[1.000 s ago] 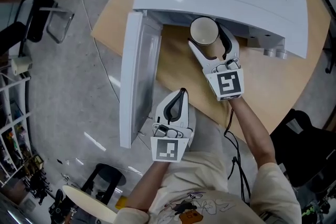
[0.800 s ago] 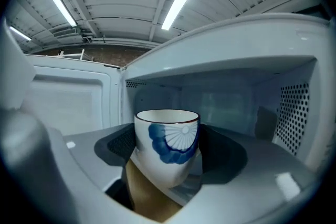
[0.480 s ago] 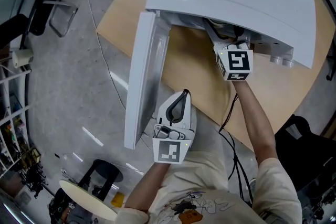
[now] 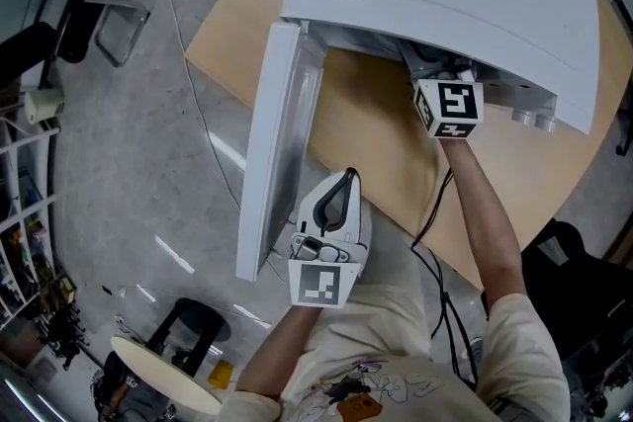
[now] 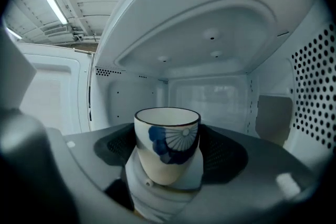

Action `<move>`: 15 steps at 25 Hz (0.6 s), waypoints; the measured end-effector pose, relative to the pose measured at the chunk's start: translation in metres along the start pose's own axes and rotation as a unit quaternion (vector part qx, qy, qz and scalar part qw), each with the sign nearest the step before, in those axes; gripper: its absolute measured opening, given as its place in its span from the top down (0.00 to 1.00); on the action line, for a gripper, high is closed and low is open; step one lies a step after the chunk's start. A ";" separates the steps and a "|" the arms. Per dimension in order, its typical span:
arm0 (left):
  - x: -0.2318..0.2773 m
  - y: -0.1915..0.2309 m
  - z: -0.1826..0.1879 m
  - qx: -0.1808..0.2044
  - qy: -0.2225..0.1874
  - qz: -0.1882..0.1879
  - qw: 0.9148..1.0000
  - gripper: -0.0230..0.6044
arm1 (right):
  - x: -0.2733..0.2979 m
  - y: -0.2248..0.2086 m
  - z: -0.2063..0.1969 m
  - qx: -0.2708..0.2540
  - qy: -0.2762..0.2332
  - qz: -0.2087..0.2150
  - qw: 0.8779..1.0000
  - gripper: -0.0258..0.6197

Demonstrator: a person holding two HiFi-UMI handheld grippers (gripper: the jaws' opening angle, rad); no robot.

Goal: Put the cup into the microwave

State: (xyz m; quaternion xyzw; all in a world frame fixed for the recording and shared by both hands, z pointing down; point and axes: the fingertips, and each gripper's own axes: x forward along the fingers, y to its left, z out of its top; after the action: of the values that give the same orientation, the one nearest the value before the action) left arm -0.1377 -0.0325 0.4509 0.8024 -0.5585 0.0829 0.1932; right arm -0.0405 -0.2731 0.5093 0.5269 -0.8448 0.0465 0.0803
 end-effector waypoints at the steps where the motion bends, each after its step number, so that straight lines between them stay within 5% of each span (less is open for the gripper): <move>1: 0.000 -0.001 0.000 0.001 -0.001 -0.001 1.000 0.96 | 0.000 0.000 0.000 0.001 -0.002 0.000 1.000 0.37; 12: 0.001 -0.012 0.014 0.007 -0.014 -0.013 1.000 0.96 | -0.034 0.007 0.022 0.012 -0.015 0.011 1.000 0.33; 15: -0.002 -0.018 0.021 0.007 -0.019 -0.017 1.000 0.96 | -0.064 0.022 0.031 0.014 -0.012 0.021 1.000 0.46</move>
State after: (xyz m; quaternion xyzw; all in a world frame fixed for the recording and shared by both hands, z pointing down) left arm -0.1230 -0.0335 0.4274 0.8148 -0.5473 0.0687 0.1784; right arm -0.0350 -0.2126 0.4674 0.5105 -0.8559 0.0539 0.0621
